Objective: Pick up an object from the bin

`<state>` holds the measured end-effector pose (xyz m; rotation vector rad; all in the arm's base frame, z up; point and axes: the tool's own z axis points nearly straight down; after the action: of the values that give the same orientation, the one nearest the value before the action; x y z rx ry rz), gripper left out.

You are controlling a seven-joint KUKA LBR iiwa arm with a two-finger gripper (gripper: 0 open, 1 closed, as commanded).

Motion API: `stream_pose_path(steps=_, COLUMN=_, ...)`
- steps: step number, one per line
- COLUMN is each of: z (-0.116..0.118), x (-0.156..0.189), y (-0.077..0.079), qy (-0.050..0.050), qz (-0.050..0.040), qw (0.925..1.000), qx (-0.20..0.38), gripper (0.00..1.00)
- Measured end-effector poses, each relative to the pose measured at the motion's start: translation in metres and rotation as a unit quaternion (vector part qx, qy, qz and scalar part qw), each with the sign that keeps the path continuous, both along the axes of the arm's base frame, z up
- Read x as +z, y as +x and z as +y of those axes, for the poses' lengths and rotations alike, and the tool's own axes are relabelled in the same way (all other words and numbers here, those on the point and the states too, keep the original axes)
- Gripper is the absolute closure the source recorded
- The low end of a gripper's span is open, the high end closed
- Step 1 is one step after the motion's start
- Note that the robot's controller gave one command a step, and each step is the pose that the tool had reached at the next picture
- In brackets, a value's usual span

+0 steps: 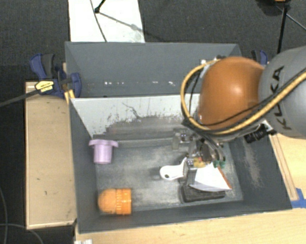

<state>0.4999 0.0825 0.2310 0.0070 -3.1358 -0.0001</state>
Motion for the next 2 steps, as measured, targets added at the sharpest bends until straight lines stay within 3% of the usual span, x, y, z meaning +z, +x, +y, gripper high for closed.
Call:
stream_pose_path(steps=1, z=0.0, x=0.004, y=0.002, qy=0.0, qz=-0.0041, qw=1.0, qx=-0.001, gripper=0.0)
stream_pose_path(steps=2, z=-0.027, x=-0.029, y=0.009, qy=0.001, qz=-0.0079, qw=0.9997, qx=0.024, gripper=0.0)
